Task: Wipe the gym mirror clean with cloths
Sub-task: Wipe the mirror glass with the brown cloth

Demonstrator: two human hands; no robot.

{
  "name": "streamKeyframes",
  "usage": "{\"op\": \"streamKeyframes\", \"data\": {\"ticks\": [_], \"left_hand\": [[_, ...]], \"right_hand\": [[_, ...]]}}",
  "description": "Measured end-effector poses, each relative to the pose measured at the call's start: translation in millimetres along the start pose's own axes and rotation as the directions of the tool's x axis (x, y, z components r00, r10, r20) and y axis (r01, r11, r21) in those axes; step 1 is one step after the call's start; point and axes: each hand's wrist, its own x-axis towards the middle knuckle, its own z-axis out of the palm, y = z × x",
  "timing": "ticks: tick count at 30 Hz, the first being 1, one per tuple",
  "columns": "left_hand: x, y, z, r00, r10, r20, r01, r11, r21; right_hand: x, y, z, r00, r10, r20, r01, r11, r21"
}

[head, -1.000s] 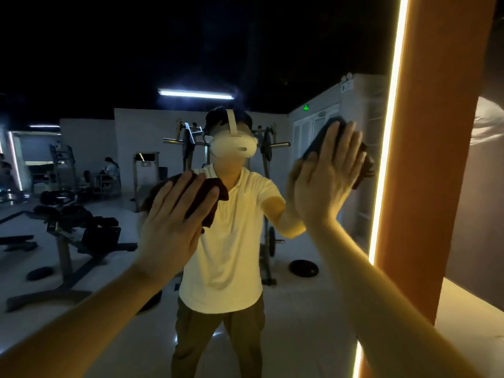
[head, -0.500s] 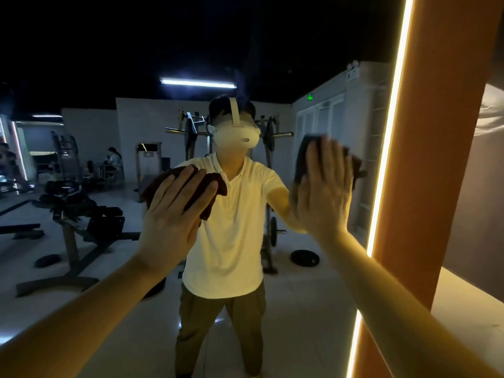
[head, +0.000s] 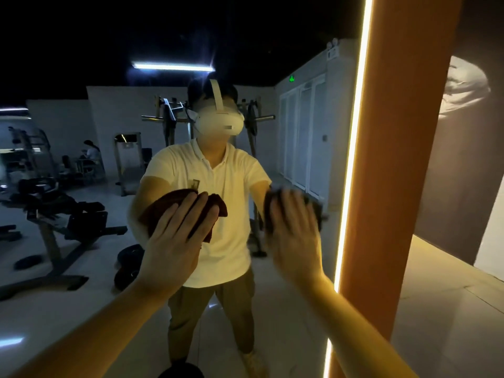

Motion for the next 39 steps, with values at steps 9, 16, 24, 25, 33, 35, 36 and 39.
{"op": "streamKeyframes", "data": {"ticks": [9,16,24,25,33,35,36,39], "left_hand": [[-2.8,6.3,5.1,1.000,-0.019,-0.008,0.019,0.999,-0.039],[-24.5,29.8,13.5,0.989,0.135,0.063,-0.133,0.990,-0.040],[-28.3,27.2,11.4,0.979,0.179,0.094,-0.175,0.983,-0.054],[-27.7,27.5,11.8,0.981,0.171,0.095,-0.167,0.985,-0.053],[-26.2,29.3,14.4,0.982,0.164,0.093,-0.157,0.984,-0.079],[-24.6,27.2,11.5,0.977,0.180,0.112,-0.169,0.981,-0.098],[-25.0,26.6,9.7,0.976,0.186,0.113,-0.174,0.979,-0.108],[-26.1,26.7,8.7,0.977,0.181,0.111,-0.167,0.978,-0.123]], "right_hand": [[-5.7,-4.7,20.6,0.866,0.451,-0.216,-0.433,0.892,0.129],[-88.1,-45.5,12.6,0.823,0.568,0.005,-0.560,0.810,0.174],[43.7,-8.7,17.5,0.833,0.492,-0.254,-0.462,0.870,0.172],[2.9,-20.5,24.7,0.837,0.505,-0.213,-0.478,0.863,0.165],[-56.6,-52.8,19.1,0.787,0.612,-0.080,-0.593,0.785,0.179],[27.7,-26.5,11.1,0.789,0.580,-0.204,-0.550,0.814,0.189],[55.9,-15.5,9.7,0.774,0.579,-0.255,-0.554,0.815,0.169],[39.7,-12.2,20.7,0.759,0.593,-0.268,-0.575,0.804,0.149]]}}
